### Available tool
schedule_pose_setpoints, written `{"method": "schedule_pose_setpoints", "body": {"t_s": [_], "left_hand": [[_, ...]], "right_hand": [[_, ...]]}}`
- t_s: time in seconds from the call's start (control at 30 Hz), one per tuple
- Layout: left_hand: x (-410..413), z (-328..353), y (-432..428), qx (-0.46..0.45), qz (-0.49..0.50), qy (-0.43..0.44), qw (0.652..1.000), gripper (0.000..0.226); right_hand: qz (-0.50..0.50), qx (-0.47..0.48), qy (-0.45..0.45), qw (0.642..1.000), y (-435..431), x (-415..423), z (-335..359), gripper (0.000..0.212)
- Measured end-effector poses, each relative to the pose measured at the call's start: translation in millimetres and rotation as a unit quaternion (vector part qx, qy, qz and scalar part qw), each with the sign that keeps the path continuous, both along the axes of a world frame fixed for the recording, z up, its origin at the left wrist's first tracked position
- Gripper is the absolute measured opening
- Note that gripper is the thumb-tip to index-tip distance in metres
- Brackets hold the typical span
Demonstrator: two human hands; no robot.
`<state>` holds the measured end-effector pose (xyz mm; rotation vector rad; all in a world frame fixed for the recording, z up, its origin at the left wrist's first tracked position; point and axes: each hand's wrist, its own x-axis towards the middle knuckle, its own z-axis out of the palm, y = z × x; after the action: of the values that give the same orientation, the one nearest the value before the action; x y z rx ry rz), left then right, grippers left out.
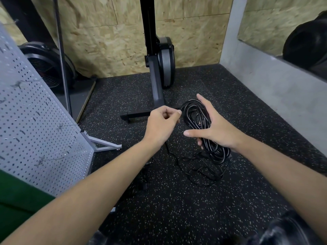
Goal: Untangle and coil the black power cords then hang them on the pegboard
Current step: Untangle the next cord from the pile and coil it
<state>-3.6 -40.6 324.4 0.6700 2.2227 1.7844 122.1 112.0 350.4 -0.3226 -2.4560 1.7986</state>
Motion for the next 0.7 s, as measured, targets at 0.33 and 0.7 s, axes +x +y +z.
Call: {"method": "schedule_pose_setpoints", "body": {"t_s": [0.33, 0.7], "left_hand": [[9.0, 2.5, -1.3, -0.040, -0.050, -0.024, 0.998, 0.038], [16.9, -17.6, 0.0, -0.185, -0.062, 0.157, 0.968, 0.019]], "right_hand": [[0.015, 0.100, -0.005, 0.995, -10.1, 0.6, 2.1, 0.125], [-0.093, 0.357, -0.025, 0.929, -16.9, -1.8, 0.4, 0.124]]}}
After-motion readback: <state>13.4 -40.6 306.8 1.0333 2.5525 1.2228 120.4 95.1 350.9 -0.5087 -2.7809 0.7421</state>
